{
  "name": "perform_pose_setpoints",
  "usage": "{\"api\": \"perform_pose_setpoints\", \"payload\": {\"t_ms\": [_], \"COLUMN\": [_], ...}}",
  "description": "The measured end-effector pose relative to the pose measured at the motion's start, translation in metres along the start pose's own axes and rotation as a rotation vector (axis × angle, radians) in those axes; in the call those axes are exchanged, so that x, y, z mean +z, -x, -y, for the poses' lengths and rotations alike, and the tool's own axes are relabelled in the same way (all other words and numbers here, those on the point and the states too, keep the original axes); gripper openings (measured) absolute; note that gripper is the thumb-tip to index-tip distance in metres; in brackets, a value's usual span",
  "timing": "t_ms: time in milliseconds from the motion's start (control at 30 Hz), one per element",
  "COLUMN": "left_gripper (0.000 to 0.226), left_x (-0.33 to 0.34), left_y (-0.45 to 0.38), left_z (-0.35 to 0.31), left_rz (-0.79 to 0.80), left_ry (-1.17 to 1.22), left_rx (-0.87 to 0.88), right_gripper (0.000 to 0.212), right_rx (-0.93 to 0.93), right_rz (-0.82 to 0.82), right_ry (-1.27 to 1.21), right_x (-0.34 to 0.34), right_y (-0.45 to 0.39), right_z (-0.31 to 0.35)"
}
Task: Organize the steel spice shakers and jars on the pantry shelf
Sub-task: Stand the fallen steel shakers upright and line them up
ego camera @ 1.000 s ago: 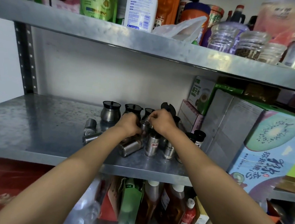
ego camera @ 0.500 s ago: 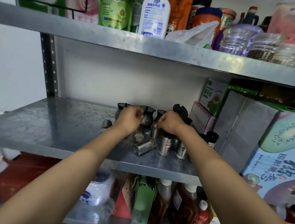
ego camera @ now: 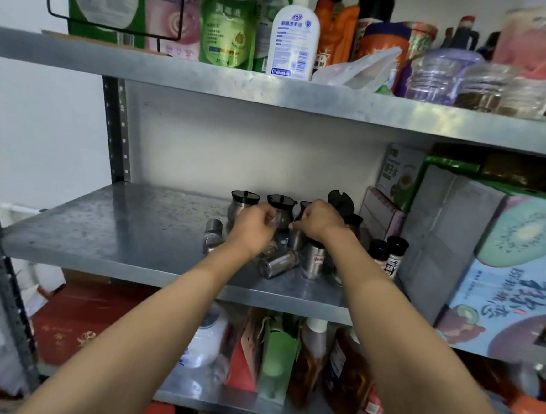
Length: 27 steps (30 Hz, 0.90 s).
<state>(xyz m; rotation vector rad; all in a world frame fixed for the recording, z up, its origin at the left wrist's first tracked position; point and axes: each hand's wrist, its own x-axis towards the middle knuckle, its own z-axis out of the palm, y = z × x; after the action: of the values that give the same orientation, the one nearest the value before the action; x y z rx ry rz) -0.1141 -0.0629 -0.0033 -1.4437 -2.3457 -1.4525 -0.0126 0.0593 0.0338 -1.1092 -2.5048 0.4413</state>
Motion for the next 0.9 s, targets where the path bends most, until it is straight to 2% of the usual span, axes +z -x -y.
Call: {"api": "perform_pose_setpoints", "payload": {"t_ms": [133, 333, 500, 633, 900], "left_gripper": [0.022, 0.025, 0.022, 0.025, 0.023], "left_x": [0.0, 0.003, 0.005, 0.003, 0.002], "left_y": [-0.003, -0.007, -0.009, -0.011, -0.01], "left_z": [-0.002, -0.005, -0.003, -0.003, 0.002], "left_rz": [-0.015, -0.01, 0.0, 0.009, 0.023], "left_ry": [-0.006, -0.019, -0.049, -0.08, -0.114], "left_rx": [0.018, 0.029, 0.035, 0.025, 0.045], "right_gripper": [0.027, 0.012, 0.017, 0.032, 0.018], "right_rx": [-0.001, -0.045, -0.062, -0.073, -0.08], "right_rz": [0.058, 0.134, 0.142, 0.109, 0.138], "right_ry": [-0.06, -0.015, -0.024, -0.032, -0.059], "right_x": [0.002, -0.004, -0.005, -0.007, -0.008], "right_y": [-0.01, -0.018, -0.015, -0.011, -0.022], "right_z": [-0.008, -0.016, -0.017, -0.019, -0.022]}}
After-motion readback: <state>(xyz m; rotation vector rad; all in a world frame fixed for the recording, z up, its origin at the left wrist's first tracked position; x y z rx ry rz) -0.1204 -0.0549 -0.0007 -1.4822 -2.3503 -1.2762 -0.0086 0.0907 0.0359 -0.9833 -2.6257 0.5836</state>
